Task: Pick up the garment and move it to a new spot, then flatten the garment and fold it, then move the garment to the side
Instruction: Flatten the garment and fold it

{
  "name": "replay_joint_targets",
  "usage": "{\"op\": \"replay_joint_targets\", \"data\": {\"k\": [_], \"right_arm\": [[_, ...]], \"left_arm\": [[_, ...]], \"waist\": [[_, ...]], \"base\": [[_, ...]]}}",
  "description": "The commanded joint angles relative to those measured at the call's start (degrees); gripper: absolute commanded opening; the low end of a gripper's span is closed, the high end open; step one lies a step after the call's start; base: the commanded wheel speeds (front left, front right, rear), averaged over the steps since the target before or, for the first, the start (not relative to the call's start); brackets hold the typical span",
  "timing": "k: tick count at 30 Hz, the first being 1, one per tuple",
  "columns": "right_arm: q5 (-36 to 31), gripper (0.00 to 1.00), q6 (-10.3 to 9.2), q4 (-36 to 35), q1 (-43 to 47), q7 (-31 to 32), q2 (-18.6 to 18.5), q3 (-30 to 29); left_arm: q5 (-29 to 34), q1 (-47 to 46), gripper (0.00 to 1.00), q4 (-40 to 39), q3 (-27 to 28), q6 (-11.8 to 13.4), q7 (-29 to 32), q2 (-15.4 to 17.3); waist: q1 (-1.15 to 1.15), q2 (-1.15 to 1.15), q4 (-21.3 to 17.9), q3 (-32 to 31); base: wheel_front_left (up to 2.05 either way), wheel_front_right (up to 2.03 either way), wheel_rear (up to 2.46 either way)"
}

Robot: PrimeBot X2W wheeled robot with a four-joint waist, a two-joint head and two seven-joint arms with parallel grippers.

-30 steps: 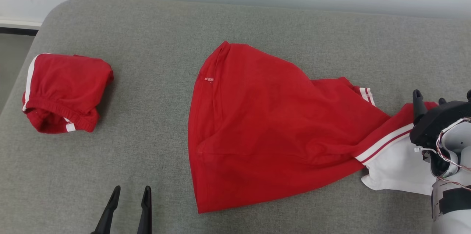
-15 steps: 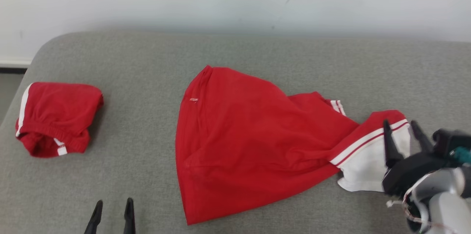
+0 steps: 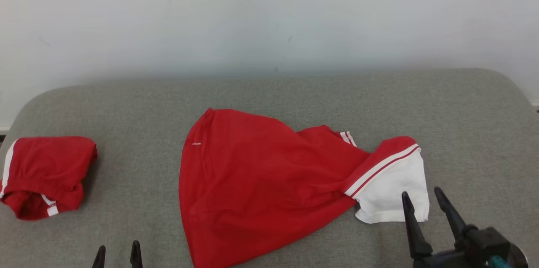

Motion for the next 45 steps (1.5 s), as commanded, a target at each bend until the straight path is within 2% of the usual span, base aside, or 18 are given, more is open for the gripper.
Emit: {"op": "replay_joint_targets", "data": {"k": [1,9,17,41,45], "right_arm": [[-0.8,1.00,-0.14,-0.1,1.7,-0.8,0.6,-0.3],[-1.8,1.00,-0.14,1.0,5.4,-2.2,1.9,-2.3],[-1.8,1.00,-0.14,2.7,7.7,-2.4,2.8,-3.2],[-0.9,1.00,-0.14,3.0,7.5,-1.8,4.2,-3.3],[-0.4,1.00,-0.14,3.0,6.9,-1.7,4.5,-3.3]], "left_arm": [[0.3,-0.3,1.00,0.4,0.4,0.1,-0.2,-0.2],[0.5,1.2,1.00,2.0,1.0,0.1,-0.2,-0.4],[1.1,3.0,1.00,4.3,0.3,0.1,-0.2,0.9],[-0.2,3.5,1.00,5.2,-1.1,0.1,-0.2,1.3],[-1.4,1.8,1.00,6.3,-2.9,0.1,-0.2,1.9]], "waist": [[0.01,0.00,-1.2,-1.5],[0.01,0.00,-1.7,-3.3],[0.01,0.00,-1.3,-4.4],[0.01,0.00,-1.9,-3.7],[0.01,0.00,-1.9,-3.1]], "base": [[0.00,0.00,0.00],[0.00,0.00,0.00],[0.00,0.00,0.00],[0.00,0.00,0.00],[0.00,0.00,0.00]]}}
